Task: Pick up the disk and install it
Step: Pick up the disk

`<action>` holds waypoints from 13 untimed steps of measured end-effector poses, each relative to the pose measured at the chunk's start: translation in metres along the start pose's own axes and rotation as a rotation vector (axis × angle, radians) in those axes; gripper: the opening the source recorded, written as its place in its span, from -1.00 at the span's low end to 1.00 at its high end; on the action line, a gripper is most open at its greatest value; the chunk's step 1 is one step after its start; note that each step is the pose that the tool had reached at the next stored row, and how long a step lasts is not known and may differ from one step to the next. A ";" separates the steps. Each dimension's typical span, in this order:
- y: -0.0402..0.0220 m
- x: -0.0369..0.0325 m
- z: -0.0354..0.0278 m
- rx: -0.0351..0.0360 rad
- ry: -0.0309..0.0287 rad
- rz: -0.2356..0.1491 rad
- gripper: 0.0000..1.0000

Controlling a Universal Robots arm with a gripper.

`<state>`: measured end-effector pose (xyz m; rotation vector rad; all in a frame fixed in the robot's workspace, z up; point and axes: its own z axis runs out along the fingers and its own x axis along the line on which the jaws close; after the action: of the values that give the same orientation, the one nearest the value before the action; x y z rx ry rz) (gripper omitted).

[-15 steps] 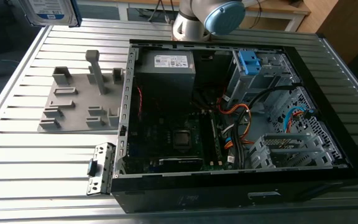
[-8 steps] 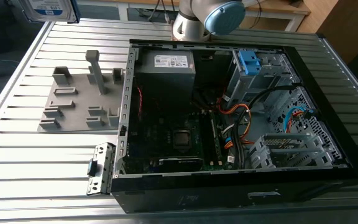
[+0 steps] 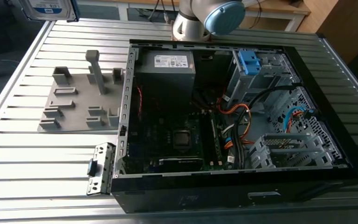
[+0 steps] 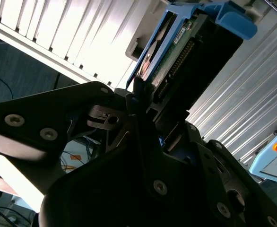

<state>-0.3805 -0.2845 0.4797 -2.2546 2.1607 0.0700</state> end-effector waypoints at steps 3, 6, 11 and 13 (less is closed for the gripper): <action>-0.0015 0.0001 0.0000 0.0001 0.0000 0.000 -0.27; -0.0037 0.0002 0.0000 0.0000 0.0000 0.000 -0.27; -0.0073 0.0004 -0.0001 0.0000 0.0000 0.000 -0.27; -0.0094 0.0004 -0.0001 0.0001 0.0000 0.000 -0.27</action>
<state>-0.3710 -0.2846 0.4797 -2.2546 2.1606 0.0698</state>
